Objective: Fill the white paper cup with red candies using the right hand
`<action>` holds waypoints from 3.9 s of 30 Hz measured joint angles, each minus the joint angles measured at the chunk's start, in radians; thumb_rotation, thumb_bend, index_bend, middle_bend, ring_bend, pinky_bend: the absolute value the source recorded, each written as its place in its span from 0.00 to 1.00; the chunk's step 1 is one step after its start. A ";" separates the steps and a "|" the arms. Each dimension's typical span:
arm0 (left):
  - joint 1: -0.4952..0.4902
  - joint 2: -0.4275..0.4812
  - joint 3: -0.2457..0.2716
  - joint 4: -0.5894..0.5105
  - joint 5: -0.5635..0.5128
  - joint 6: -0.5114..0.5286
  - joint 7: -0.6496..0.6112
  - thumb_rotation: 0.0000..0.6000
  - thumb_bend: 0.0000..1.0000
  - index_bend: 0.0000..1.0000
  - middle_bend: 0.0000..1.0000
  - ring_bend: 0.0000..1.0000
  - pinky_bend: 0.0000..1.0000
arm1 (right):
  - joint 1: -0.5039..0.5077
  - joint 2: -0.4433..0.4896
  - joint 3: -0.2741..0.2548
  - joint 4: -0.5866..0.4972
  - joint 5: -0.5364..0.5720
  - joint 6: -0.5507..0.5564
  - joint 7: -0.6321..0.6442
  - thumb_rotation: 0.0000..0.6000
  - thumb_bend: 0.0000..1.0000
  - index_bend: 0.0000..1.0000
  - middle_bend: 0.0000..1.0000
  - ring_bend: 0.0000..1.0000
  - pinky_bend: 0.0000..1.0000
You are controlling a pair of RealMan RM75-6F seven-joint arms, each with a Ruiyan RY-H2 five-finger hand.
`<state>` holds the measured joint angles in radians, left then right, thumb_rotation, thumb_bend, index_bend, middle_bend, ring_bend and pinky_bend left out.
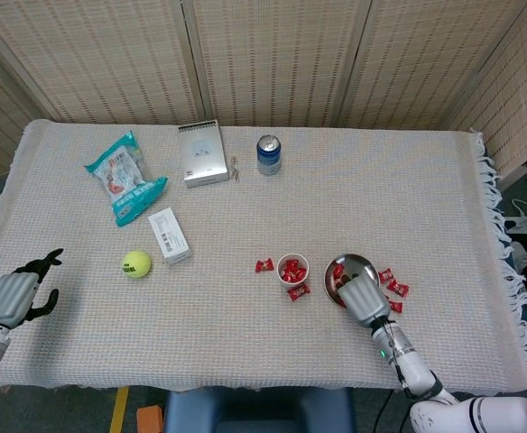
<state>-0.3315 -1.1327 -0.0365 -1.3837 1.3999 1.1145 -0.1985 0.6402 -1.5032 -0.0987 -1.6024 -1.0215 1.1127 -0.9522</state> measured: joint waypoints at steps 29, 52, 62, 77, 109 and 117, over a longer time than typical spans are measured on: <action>0.000 0.002 0.000 0.001 0.001 0.000 -0.005 1.00 0.53 0.03 0.19 0.17 0.30 | -0.014 -0.036 0.019 0.045 0.013 -0.013 -0.058 1.00 0.28 0.62 0.57 0.59 1.00; 0.000 0.002 0.001 0.002 0.004 -0.001 -0.010 1.00 0.53 0.03 0.19 0.17 0.30 | -0.018 0.001 0.059 -0.004 -0.002 0.006 -0.015 1.00 0.44 0.73 0.63 0.61 1.00; -0.002 0.000 0.000 0.005 -0.001 -0.006 -0.009 1.00 0.53 0.03 0.19 0.17 0.30 | 0.019 0.039 0.143 -0.108 -0.017 0.012 0.019 1.00 0.44 0.73 0.63 0.61 1.00; 0.000 0.006 -0.001 0.009 0.002 -0.002 -0.034 1.00 0.54 0.03 0.19 0.17 0.30 | 0.177 -0.030 0.276 -0.131 0.168 -0.017 -0.078 1.00 0.44 0.71 0.63 0.61 1.00; 0.001 0.014 -0.001 0.019 0.010 -0.002 -0.073 1.00 0.53 0.03 0.19 0.17 0.30 | 0.293 -0.099 0.252 -0.096 0.285 0.061 -0.171 1.00 0.30 0.19 0.42 0.59 1.00; 0.003 0.015 -0.001 0.020 0.013 0.004 -0.077 1.00 0.53 0.03 0.19 0.17 0.30 | 0.295 -0.091 0.241 -0.106 0.277 0.081 -0.162 1.00 0.30 0.16 0.38 0.58 1.00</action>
<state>-0.3289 -1.1176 -0.0378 -1.3641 1.4133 1.1185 -0.2754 0.9353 -1.5944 0.1423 -1.7084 -0.7449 1.1941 -1.1143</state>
